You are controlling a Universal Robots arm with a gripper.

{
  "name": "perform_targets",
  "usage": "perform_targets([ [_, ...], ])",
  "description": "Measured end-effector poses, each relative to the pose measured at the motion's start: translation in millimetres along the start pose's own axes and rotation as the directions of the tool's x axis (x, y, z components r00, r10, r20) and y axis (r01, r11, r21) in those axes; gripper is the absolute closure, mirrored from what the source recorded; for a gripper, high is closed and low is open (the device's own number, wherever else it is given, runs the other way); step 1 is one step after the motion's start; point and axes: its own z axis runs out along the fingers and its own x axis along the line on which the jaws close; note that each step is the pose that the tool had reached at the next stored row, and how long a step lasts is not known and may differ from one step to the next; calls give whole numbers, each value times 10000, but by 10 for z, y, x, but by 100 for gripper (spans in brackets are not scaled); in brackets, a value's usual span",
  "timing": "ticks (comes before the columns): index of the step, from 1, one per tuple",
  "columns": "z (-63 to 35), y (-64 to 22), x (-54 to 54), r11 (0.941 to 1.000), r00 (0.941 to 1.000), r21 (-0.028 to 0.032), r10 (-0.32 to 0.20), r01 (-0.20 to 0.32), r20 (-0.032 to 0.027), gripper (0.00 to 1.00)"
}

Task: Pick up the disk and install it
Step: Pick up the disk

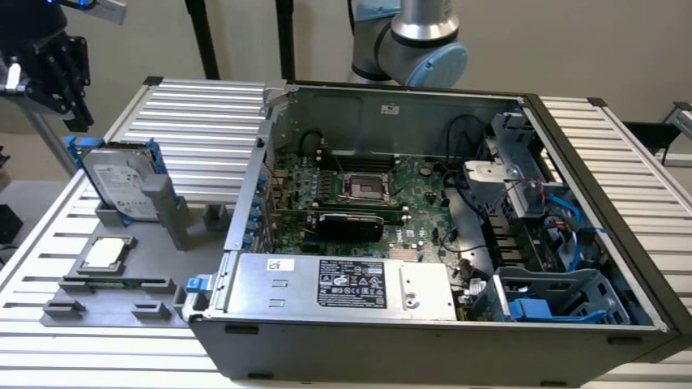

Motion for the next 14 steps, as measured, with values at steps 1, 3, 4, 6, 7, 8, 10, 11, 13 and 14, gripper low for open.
perform_targets([
  [1, 3, -1, 0, 10000, 10000, 1, -3, 3, -1, 76],
  [3, 19, -1, 0, 10000, 10000, 0, -4, 4, -2, 64],
  [4, 34, -1, -1, 10000, 10000, 0, -3, 3, -2, 64],
  [6, 71, -2, -3, 10000, 10000, 0, -3, 3, -2, 58],
  [7, 89, -3, -5, 10000, 10000, 0, -3, 3, -2, 58],
  [8, 108, -4, -8, 10000, 10000, 0, -3, 3, -2, 58],
  [10, 136, -5, -13, 10000, 10000, 0, -4, 4, -2, 58],
  [11, 150, -6, -15, 10000, 10000, 0, -4, 4, -2, 58],
  [13, 180, -7, -15, 10000, 10000, 0, -4, 4, -2, 56],
  [14, 198, -7, -16, 10000, 10000, 0, 0, 0, -2, 49],
])
